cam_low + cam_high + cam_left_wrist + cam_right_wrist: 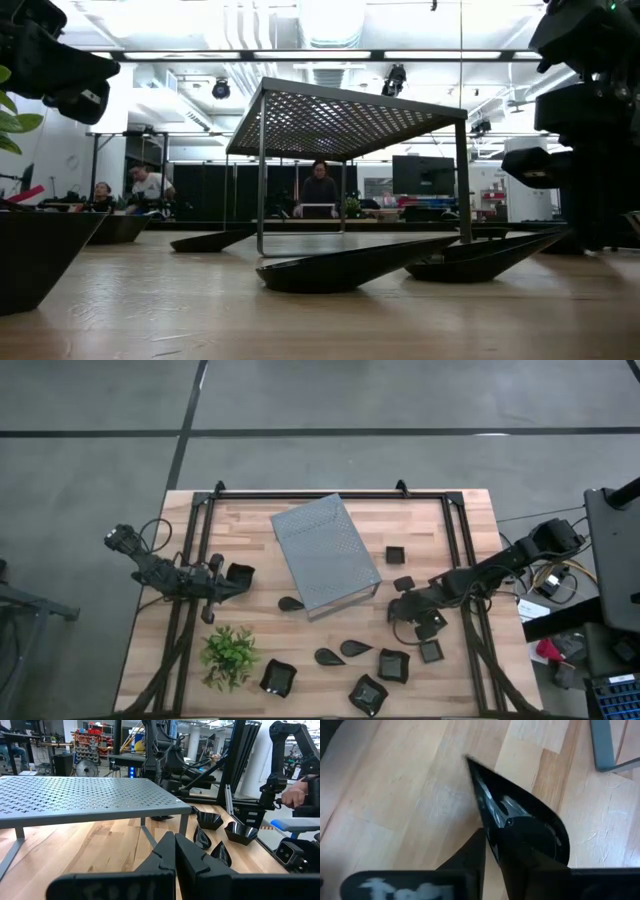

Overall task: Pick & Place Mini shaped plates
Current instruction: Put the drop-shaped plate on the shelf

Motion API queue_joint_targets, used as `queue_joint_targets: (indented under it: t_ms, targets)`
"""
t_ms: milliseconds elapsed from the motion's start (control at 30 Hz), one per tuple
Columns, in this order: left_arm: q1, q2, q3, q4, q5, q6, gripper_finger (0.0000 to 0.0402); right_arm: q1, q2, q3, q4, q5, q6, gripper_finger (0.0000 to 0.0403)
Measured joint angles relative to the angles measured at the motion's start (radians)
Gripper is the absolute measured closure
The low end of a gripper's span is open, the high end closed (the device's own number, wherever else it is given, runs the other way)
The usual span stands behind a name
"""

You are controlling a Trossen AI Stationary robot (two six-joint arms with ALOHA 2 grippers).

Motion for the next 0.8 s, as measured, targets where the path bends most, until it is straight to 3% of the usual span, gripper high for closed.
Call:
queue_joint_targets:
  t_ms: [300, 800]
  targets:
    - [0.000, 0.000, 0.000, 0.000, 0.000, 0.000, 0.0401, 0.000, -0.020, 0.040, -0.027, 0.000, 0.042, 0.0393]
    - [0.000, 0.000, 0.000, 0.007, 0.000, 0.000, 0.0401, 0.022, -0.029, 0.400, -0.312, -0.028, 0.011, 0.0394]
